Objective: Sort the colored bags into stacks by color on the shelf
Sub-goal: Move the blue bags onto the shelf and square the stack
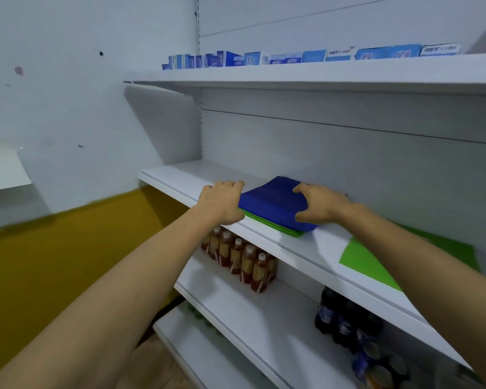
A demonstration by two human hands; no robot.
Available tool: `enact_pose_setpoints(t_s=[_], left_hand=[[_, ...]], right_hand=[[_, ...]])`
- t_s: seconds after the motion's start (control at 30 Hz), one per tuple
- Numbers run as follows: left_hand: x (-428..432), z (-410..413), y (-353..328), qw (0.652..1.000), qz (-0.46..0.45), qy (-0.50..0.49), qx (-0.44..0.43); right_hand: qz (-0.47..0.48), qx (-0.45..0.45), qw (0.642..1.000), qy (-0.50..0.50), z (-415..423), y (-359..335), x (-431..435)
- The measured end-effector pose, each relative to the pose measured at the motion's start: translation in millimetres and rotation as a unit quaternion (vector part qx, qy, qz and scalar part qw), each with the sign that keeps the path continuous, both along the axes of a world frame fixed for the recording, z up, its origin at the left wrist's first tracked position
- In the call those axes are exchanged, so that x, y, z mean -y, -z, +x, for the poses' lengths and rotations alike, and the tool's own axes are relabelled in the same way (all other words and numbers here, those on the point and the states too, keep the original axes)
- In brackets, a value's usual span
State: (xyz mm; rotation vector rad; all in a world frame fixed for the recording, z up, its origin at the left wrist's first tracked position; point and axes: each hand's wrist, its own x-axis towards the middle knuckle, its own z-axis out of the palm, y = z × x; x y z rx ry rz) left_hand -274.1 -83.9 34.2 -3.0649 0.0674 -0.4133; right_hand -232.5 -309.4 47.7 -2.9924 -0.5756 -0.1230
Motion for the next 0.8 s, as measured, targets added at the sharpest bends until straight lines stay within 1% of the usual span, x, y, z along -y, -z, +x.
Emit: enact_pose_setpoints(t_s=[0.17, 0.33, 0.43, 0.53, 0.7, 0.8], left_hand=[[-0.2, 32.9, 24.0, 0.999, -0.007, 0.044, -0.012], [3.4, 79.2, 36.8, 0.996, 0.041, 0.074, -0.017], [5.7, 112.1, 39.3, 0.995, 0.053, 0.085, -0.023], [5.0, 143.6, 41.4, 0.993, 0.067, 0.090, -0.029], [2.0, 186.7, 54.5, 0.994, 0.036, 0.088, -0.055], [-0.2, 210.1, 68.2, 0.990, 0.013, 0.119, -0.077]], right_hand=[[-0.015, -0.008, 0.999, 0.049, 21.0, 14.1, 12.6], [0.006, -0.036, 0.997, 0.069, 56.5, 37.6, 23.4], [0.017, -0.032, 0.997, 0.074, 82.9, 41.5, 28.6], [0.029, -0.051, 0.994, 0.089, 107.8, 47.3, 31.2], [0.074, -0.051, 0.990, 0.113, 137.0, 63.5, 38.1], [0.112, -0.059, 0.984, 0.126, 143.7, 77.7, 39.6]])
